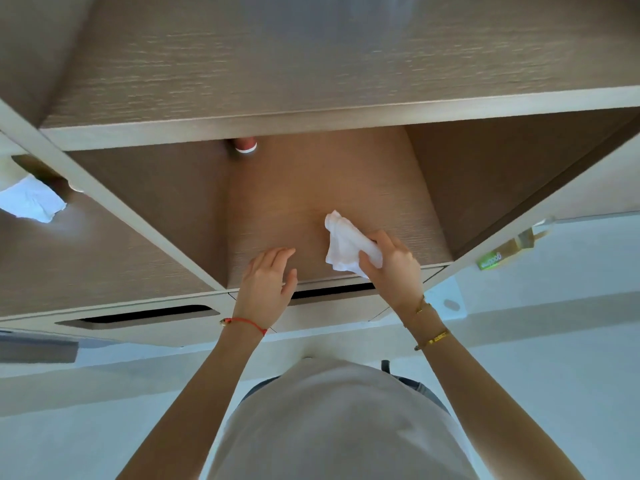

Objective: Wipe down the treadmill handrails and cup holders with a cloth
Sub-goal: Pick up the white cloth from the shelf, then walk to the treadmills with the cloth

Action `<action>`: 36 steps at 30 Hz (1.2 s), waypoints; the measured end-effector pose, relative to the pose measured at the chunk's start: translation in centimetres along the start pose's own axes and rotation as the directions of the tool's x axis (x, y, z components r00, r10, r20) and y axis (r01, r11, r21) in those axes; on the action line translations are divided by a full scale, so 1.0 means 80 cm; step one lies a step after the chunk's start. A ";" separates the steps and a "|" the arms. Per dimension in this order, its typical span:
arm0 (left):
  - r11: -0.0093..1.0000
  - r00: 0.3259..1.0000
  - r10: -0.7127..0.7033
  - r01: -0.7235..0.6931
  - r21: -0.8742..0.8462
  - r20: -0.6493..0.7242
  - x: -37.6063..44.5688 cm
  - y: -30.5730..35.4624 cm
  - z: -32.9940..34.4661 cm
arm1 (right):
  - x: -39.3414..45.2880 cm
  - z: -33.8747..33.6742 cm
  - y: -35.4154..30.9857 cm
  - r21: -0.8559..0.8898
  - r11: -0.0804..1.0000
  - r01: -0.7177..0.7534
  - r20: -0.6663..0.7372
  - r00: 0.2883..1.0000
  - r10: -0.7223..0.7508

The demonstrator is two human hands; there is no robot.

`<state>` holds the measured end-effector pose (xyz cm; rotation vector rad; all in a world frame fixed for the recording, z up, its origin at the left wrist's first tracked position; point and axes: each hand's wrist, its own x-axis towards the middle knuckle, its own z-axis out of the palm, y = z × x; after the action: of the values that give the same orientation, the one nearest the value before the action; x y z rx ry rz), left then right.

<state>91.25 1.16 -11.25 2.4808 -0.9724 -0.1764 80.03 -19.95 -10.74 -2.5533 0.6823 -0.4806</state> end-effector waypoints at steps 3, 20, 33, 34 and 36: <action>0.996 0.996 0.084 -0.084 -0.031 0.006 -0.002 0.009 -0.010 | -0.029 -0.030 0.000 0.048 0.998 -0.037 -0.046 0.998 0.039; 0.820 0.812 0.564 -0.528 -0.222 0.153 -0.046 0.135 -0.004 | -0.265 -0.143 0.008 0.074 0.852 -0.518 -0.382 0.775 0.504; 0.653 0.586 0.758 -0.683 -0.328 0.288 -0.191 0.321 0.076 | -0.530 -0.241 0.041 0.163 0.629 -0.760 -0.550 0.459 0.698; 0.635 0.561 0.773 -0.694 -0.341 0.298 -0.208 0.340 0.085 | -0.555 -0.249 0.044 0.169 0.606 -0.777 -0.563 0.428 0.707; 0.594 0.511 0.804 -0.713 -0.372 0.306 -0.243 0.377 0.103 | -0.605 -0.262 0.049 0.189 0.564 -0.804 -0.578 0.373 0.726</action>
<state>56.16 -8.20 -5.39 1.6060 -2.0513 -0.5309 29.89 -3.97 -5.43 -1.7695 2.0757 -0.9171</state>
